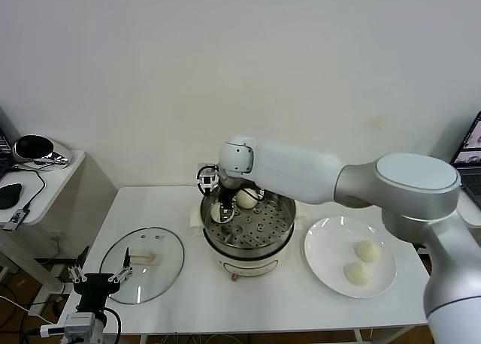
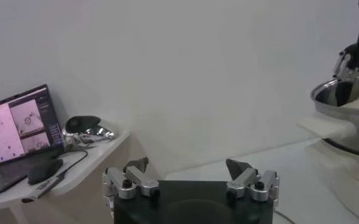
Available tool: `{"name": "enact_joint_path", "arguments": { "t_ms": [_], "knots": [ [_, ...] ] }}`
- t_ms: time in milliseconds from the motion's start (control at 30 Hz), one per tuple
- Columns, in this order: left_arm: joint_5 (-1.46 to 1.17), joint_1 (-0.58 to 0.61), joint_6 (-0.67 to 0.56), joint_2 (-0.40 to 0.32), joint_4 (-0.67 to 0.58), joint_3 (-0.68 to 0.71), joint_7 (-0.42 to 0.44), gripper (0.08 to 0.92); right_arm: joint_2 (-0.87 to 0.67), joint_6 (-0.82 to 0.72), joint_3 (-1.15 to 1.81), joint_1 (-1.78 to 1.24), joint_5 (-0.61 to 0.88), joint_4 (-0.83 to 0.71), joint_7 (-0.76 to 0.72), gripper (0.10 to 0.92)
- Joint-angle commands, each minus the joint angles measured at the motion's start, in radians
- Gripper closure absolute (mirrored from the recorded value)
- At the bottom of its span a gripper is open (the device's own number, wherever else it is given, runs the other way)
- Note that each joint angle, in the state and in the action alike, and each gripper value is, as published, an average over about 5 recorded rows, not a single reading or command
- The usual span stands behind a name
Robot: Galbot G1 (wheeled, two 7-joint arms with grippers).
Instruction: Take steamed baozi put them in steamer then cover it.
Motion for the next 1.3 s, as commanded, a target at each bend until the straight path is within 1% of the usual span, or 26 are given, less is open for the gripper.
{"name": "enact_joint_path", "arguments": {
  "t_ms": [33,167,267,467,667,800,1000,1167,1300],
  "knots": [
    [0.001,0.003,0.001,0.001,-0.002,-0.003,0.001,0.177,-0.018,-0.005,0.0,0.032,-0.007,0.028,-0.03,0.363],
    [0.0,0.002,0.001,0.003,-0.001,-0.006,0.001,0.177,-0.107,0.018,-0.012,0.131,-0.014,0.137,-0.103,0.259],
    [-0.001,0.0,0.002,0.005,-0.001,-0.005,0.002,0.177,-0.205,0.047,-0.033,0.21,-0.027,0.23,-0.159,0.213],
    [-0.002,-0.002,0.003,0.011,-0.003,-0.001,0.004,0.177,-0.482,0.131,-0.089,0.36,-0.094,0.44,-0.253,0.203],
    [0.0,0.0,0.005,0.017,-0.008,0.003,0.006,0.177,-0.779,0.199,-0.096,0.364,-0.187,0.605,-0.303,0.203],
    [0.005,0.002,0.005,0.016,-0.006,0.007,0.006,0.177,-0.944,0.266,-0.037,0.273,-0.29,0.649,-0.34,0.203],
    [0.016,0.007,0.004,0.008,-0.007,0.013,0.005,0.177,-1.095,0.343,0.1,0.034,-0.45,0.666,-0.339,0.203],
    [0.032,0.012,0.006,-0.002,-0.019,0.02,0.006,0.177,-1.155,0.385,0.317,-0.256,-0.562,0.651,-0.32,0.203],
    [0.043,0.021,0.006,-0.008,-0.027,0.023,0.005,0.177,-1.148,0.41,0.44,-0.463,-0.623,0.622,-0.29,0.203]
  ]
}}
